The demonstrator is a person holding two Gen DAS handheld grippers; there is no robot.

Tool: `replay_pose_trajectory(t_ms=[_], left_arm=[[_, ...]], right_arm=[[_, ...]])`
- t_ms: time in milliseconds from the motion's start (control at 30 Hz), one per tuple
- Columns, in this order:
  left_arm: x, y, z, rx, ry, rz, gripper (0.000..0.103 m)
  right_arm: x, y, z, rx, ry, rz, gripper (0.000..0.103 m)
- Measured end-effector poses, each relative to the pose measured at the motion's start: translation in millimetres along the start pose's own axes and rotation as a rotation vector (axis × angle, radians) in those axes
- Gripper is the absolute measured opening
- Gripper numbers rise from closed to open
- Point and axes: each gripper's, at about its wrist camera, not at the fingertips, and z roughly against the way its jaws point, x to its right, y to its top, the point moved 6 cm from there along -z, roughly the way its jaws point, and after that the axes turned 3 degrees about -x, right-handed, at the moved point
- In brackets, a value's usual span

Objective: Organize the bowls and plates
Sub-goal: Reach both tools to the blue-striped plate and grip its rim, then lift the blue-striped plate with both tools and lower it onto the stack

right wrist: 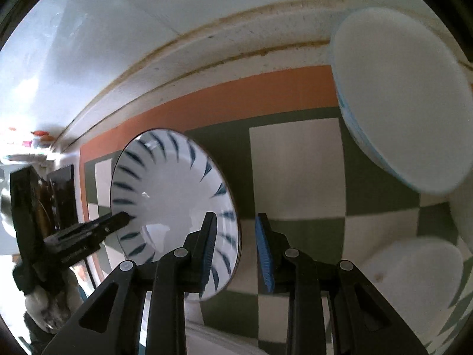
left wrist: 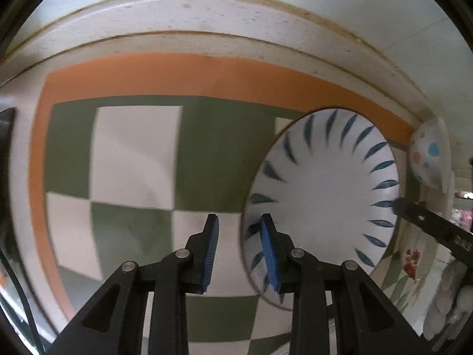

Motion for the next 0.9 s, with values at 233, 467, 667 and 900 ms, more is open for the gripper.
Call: replay_pose_trajectory(t_ms=[233, 467, 667, 900], left_arm=[[5.6, 0.7, 3.9, 0.03, 0.009, -0.012, 0.014], [19.0, -5.6, 18.5, 0.067, 0.047, -0.038, 0.014], [37.1, -24.9, 40.8, 0.102, 0.041, -0.057, 0.014], [52.0, -59.6, 74.3, 0.15, 0.021, -0.086, 0.014]], right_arm=[[-2.0, 4.7, -12.3, 0.001, 0.006, 0.033, 0.008], [-7.9, -4.5, -9.5, 0.01, -0.005, 0.058, 0.007], [-12.1, -16.7, 19.5, 0.054, 0.004, 0.082, 0.007], [-17.5, -47.4, 66.5, 0.114, 0.035, 0.097, 0.007]])
